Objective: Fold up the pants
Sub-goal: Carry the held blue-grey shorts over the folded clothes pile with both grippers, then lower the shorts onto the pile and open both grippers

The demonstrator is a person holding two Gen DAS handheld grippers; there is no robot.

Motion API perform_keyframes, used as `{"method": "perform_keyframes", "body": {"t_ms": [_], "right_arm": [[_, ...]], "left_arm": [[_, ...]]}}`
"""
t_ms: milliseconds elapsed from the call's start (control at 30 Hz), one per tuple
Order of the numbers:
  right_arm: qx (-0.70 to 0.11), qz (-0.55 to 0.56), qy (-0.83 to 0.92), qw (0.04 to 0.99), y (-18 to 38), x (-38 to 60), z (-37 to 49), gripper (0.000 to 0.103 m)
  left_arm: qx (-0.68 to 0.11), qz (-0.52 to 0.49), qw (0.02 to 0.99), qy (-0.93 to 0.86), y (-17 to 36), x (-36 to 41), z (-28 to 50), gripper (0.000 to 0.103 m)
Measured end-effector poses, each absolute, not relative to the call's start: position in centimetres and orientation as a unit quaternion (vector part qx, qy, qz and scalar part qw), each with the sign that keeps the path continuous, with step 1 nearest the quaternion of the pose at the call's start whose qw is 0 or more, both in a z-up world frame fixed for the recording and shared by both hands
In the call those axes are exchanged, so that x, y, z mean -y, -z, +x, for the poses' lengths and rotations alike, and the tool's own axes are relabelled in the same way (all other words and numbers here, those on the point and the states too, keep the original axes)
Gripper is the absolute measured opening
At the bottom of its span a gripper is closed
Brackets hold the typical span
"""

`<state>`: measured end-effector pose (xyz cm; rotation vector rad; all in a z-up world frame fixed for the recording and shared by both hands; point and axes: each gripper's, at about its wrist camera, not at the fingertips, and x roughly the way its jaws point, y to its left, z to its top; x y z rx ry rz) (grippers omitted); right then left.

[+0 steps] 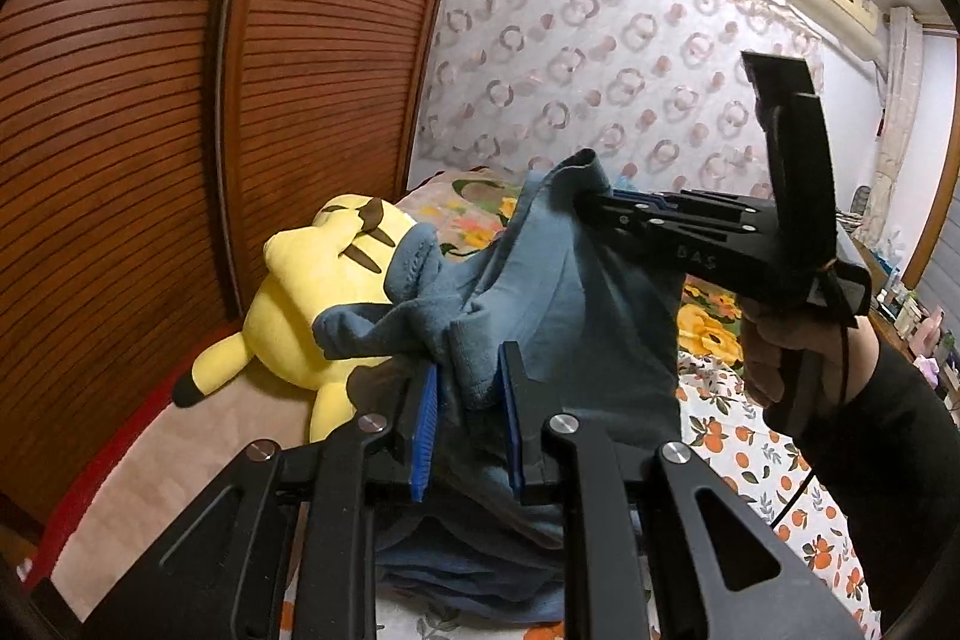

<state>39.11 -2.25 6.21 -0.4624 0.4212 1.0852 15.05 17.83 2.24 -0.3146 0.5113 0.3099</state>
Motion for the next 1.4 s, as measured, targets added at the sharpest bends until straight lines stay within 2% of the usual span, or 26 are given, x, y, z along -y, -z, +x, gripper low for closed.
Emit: {"method": "perform_keyframes", "body": {"t_ms": [67,133,167,233,300,533,700,1067,1400], "right_arm": [[-0.202,-0.217,-0.509,0.808,-6.4,2.5,39.3,0.011],[-0.205,-0.215,-0.508,0.809,-6.9,2.6,39.5,0.011],[-0.207,-0.212,-0.508,0.809,-7.2,2.8,39.6,0.017],[-0.203,-0.207,-0.501,0.815,-7.8,3.2,39.8,0.022],[-0.201,-0.197,-0.498,0.820,-8.5,3.7,39.8,0.023],[-0.212,-0.166,-0.496,0.826,-8.9,5.8,39.2,0.023],[-0.237,-0.165,-0.478,0.829,-7.0,6.4,39.7,0.023],[-0.284,-0.155,-0.451,0.832,-4.7,3.9,43.2,0.023],[-0.251,-0.159,-0.445,0.845,-5.9,4.2,40.9,0.026]], "left_arm": [[-0.255,-0.152,0.943,-0.154,-2.3,-17.8,15.1,0.021],[-0.255,-0.149,0.943,-0.155,-2.5,-17.7,15.2,0.028],[-0.253,-0.148,0.944,-0.153,-2.7,-17.6,15.1,0.031],[-0.243,-0.146,0.947,-0.154,-3.2,-17.7,14.8,0.045],[-0.232,-0.143,0.950,-0.151,-3.5,-17.9,14.6,0.049],[-0.239,-0.117,0.954,-0.139,-4.2,-16.8,15.5,0.050],[-0.280,-0.107,0.944,-0.135,-2.1,-16.5,16.8,0.050],[-0.311,-0.105,0.930,-0.165,0.5,-17.5,17.2,0.051],[-0.310,-0.107,0.930,-0.165,0.3,-17.5,16.8,0.052]]}}
